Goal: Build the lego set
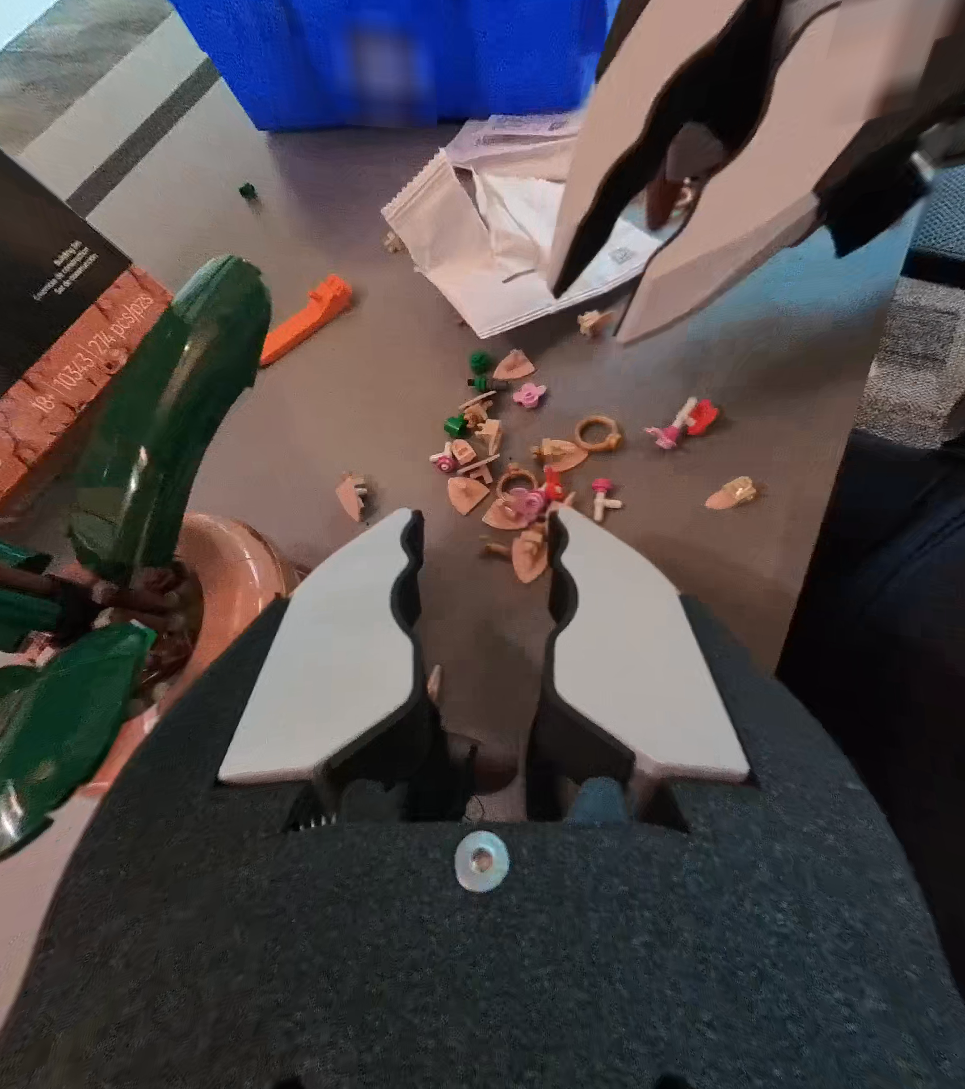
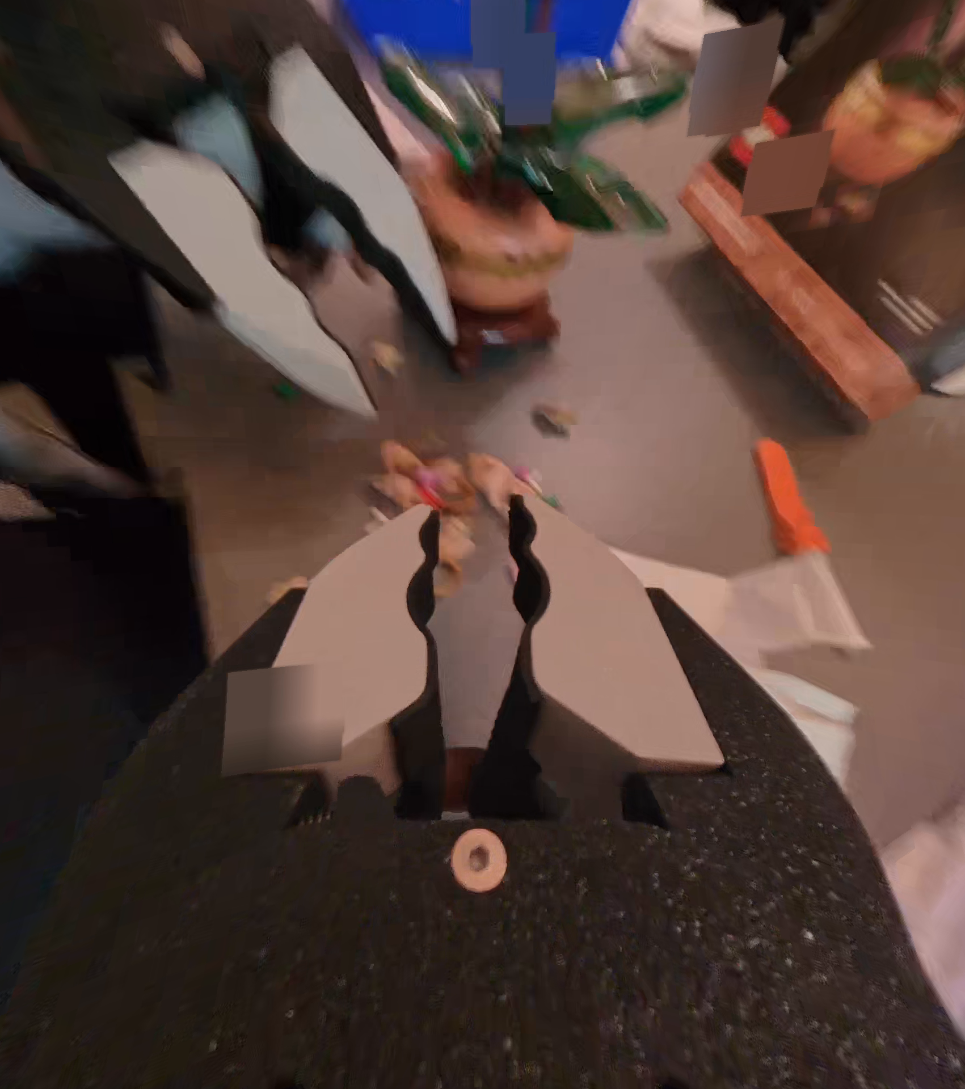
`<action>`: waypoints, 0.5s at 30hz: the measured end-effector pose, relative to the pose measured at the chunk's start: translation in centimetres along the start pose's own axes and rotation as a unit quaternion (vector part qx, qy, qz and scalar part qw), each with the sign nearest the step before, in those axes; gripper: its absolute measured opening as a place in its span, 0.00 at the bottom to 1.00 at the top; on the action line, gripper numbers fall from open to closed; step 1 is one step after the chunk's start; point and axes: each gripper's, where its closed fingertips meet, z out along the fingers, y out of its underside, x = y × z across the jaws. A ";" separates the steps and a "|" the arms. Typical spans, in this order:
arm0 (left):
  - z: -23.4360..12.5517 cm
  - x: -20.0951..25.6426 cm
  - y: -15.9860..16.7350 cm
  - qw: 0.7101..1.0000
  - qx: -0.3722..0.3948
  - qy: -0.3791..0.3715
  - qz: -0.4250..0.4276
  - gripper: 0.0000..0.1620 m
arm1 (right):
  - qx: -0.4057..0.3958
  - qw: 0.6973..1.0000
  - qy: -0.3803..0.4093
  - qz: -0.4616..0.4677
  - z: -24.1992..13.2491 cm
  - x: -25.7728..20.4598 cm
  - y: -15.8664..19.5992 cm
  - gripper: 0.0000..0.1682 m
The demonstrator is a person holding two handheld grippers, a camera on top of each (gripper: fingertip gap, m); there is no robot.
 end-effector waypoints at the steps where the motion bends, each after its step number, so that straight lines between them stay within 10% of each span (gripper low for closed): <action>1: 0.1 -0.1 0.1 1.000 0.002 -0.010 0.007 0.27 | 0.030 0.999 -0.031 0.031 0.1 -1.2 -1.2 0.12; 10: -0.1 -1.1 0.4 0.981 0.000 -0.126 0.149 0.20 | -0.009 0.995 -0.050 0.091 4.3 -2.1 -0.9 0.11; 15: -5.7 -0.1 -2.4 0.977 0.207 -0.052 -0.019 0.11 | 0.176 0.982 -0.034 0.065 0.9 -2.0 -4.6 0.04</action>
